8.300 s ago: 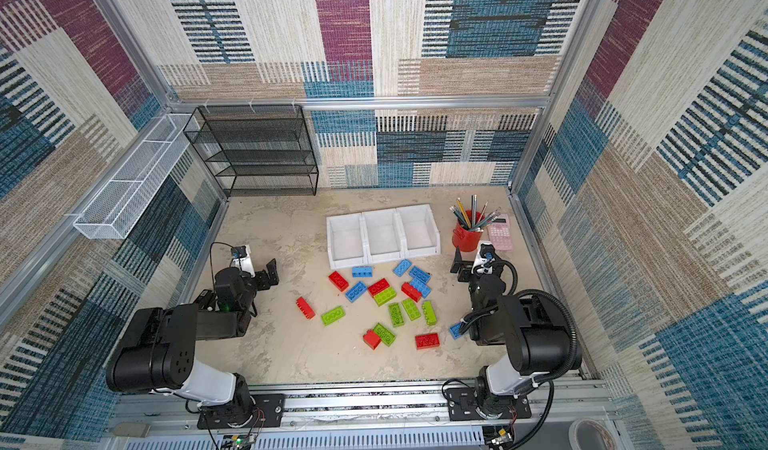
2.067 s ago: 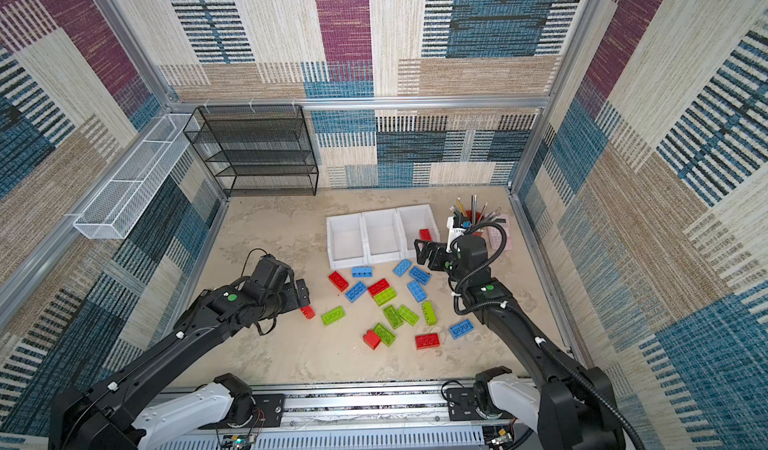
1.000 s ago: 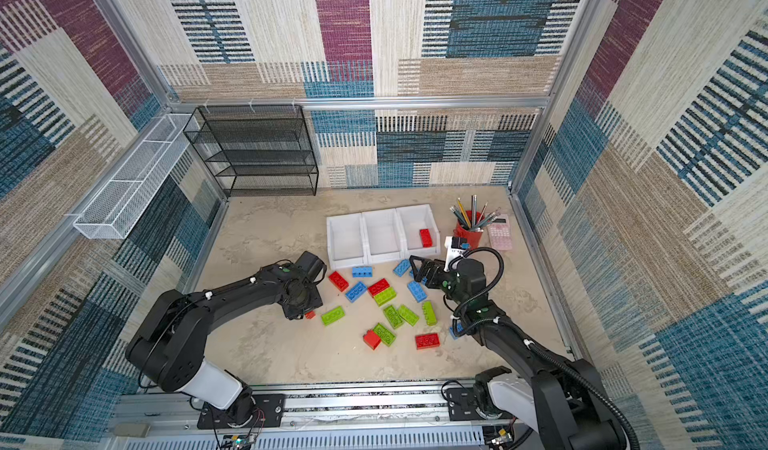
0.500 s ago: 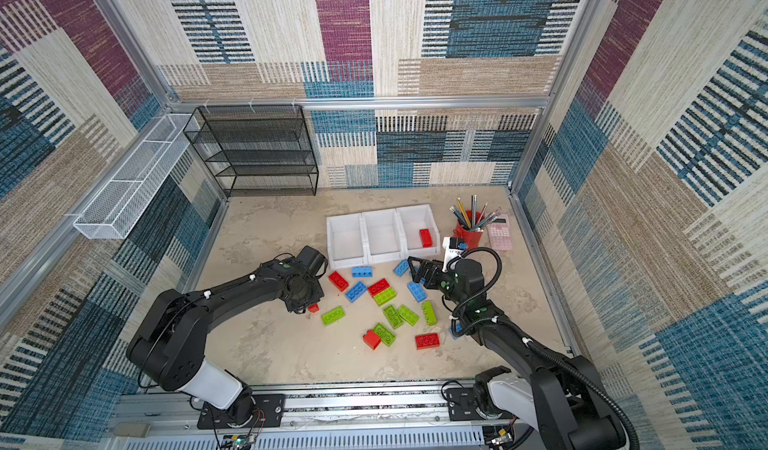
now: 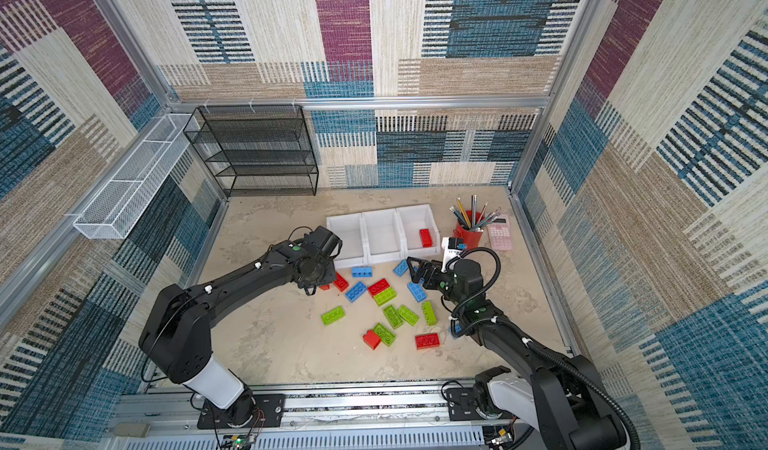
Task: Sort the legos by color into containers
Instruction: 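Carry the red brick with the left gripper into the compartment nearest the pencil cup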
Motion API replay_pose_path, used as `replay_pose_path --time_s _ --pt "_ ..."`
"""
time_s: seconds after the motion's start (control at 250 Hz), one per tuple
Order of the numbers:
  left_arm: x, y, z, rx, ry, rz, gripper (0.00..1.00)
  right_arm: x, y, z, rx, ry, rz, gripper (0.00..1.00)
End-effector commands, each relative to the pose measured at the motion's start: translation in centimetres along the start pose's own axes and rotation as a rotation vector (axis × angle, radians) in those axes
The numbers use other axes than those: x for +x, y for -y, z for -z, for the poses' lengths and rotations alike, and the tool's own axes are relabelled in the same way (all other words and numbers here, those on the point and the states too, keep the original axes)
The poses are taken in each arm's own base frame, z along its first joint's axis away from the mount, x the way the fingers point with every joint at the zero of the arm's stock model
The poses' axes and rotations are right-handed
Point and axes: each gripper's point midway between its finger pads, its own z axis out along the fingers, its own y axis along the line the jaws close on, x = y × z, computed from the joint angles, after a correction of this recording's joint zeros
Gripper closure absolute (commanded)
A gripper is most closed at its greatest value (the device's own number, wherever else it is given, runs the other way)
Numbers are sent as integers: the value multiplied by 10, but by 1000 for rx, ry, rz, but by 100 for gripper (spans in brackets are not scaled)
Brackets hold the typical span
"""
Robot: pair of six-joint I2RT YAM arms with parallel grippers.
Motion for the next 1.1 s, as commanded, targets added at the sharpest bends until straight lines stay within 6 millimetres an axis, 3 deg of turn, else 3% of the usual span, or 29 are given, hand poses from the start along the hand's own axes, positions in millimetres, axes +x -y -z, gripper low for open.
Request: replay_pose_path --time_s 0.0,0.452,0.784,1.096 --pt "-13 14 10 -8 28 -108 85 -6 -4 0 -12 27 13 1" --pt "-74 137 11 257 68 -209 88 -9 -12 4 -8 54 47 1" --pt "-96 233 -1 575 53 -225 87 -10 -31 17 -80 123 82 1" --pt "-113 293 -13 770 68 -258 85 -8 -31 25 -94 157 55 1"
